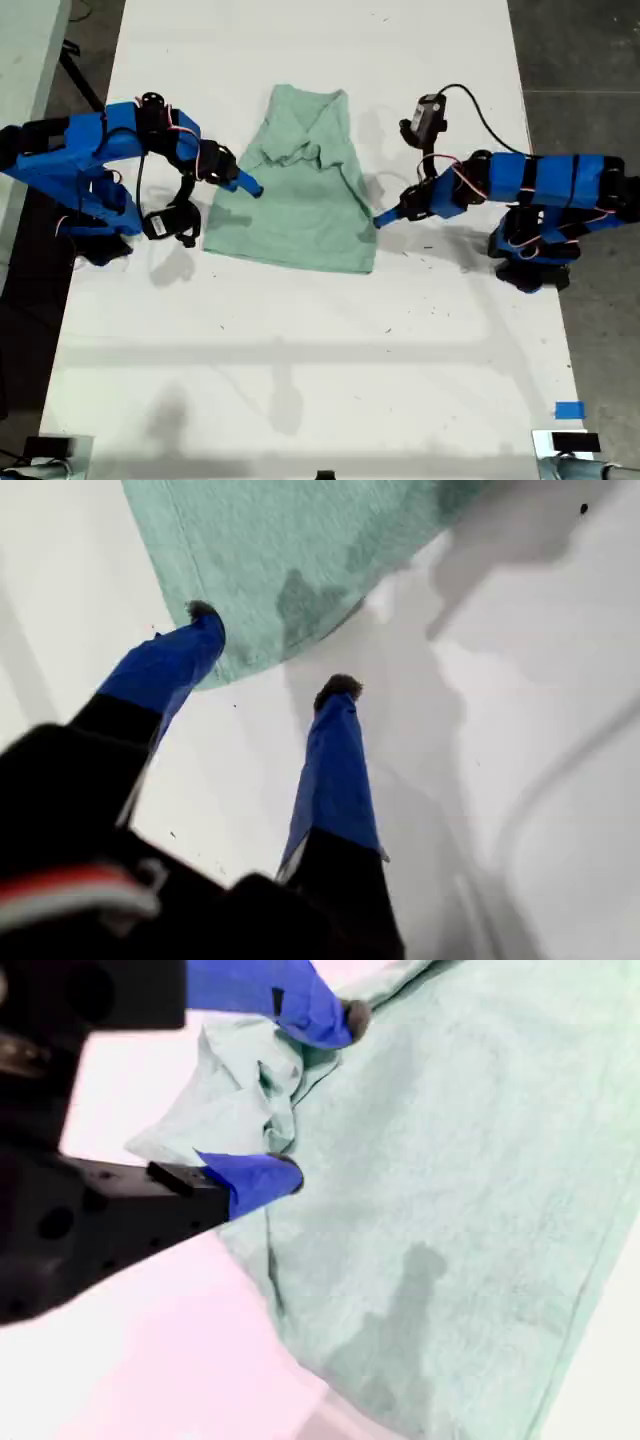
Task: Fold t-shirt
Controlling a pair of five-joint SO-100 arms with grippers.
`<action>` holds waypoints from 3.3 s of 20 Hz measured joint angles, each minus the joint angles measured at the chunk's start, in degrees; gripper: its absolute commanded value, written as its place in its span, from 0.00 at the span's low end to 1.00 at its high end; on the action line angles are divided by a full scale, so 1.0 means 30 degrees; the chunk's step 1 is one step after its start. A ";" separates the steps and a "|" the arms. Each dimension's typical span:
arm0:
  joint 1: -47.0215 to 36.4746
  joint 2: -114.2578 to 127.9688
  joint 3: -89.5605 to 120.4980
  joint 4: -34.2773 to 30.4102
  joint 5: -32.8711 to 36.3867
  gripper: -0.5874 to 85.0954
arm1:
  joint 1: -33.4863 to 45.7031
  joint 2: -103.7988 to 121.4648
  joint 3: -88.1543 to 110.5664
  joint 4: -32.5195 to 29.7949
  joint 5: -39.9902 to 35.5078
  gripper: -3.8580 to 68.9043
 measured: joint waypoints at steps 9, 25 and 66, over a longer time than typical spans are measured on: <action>0.0908 -0.0645 0.0059 -0.0762 -0.0937 0.28 | 0.0000 -0.6357 -0.0059 -0.3311 -0.0117 0.38; 0.0908 -0.0645 0.0059 -0.0762 -0.0937 0.27 | -0.0293 -0.7529 -0.3252 -0.2285 -0.0352 0.38; 0.0908 -0.0615 0.0645 -0.1113 -0.0937 0.28 | -0.3018 -2.0420 -2.3350 0.5537 0.4160 0.45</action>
